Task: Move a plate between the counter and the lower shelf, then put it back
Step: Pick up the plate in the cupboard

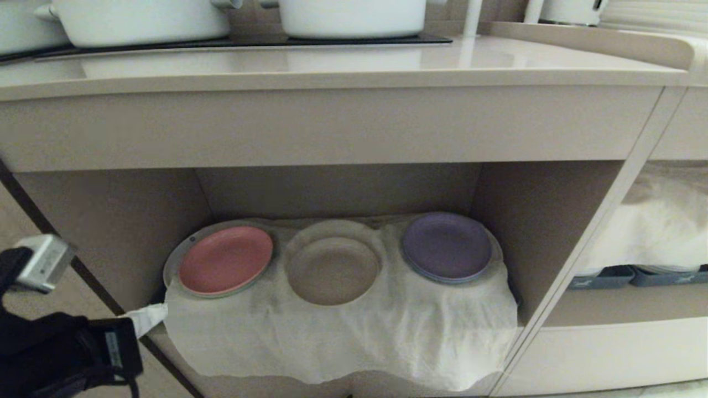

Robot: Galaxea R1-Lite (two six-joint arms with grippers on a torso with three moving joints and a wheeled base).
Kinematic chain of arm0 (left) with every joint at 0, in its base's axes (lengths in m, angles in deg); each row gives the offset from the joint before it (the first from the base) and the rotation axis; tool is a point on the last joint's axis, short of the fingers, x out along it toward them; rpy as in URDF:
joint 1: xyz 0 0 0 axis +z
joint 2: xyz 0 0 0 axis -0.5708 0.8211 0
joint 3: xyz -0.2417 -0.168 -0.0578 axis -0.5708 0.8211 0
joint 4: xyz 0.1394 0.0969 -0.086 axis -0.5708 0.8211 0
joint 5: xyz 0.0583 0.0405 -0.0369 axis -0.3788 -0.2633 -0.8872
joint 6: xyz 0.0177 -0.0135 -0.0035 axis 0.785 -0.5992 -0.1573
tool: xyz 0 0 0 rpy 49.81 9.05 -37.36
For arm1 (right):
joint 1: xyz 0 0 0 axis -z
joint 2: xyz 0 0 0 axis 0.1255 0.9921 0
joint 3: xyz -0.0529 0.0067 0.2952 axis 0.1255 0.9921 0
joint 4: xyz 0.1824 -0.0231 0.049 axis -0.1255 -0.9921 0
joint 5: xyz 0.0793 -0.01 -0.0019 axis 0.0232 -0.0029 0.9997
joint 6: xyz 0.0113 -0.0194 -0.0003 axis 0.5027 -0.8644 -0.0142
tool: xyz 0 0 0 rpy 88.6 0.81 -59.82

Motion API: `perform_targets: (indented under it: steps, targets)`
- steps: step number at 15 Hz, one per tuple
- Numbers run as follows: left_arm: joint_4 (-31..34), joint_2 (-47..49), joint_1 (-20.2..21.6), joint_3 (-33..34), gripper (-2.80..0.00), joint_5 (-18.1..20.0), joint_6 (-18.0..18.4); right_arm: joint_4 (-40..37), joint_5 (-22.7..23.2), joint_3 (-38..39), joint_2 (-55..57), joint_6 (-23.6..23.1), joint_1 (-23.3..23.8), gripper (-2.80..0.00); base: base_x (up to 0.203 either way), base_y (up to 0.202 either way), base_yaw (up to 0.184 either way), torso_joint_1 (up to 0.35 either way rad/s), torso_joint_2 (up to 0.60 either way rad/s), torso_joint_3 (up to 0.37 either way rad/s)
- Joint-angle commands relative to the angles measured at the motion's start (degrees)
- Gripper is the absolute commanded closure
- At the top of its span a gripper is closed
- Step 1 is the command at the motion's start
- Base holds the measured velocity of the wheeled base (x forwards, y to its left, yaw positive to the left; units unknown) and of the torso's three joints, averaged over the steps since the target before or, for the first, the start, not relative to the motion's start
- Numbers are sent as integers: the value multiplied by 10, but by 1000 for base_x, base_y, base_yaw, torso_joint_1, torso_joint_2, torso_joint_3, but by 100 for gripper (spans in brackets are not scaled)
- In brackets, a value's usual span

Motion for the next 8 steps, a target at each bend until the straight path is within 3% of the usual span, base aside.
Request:
perform_targets:
  steps: [1,8]
  targets:
    - [16,-61,0,0,0,-1,4,0,0,0,0,0,0,0,0,0,0,0,0,0]
    - [100,-148,1,-1,0,-2,19,0,0,0,0,0,0,0,0,0,0,0,0,0]
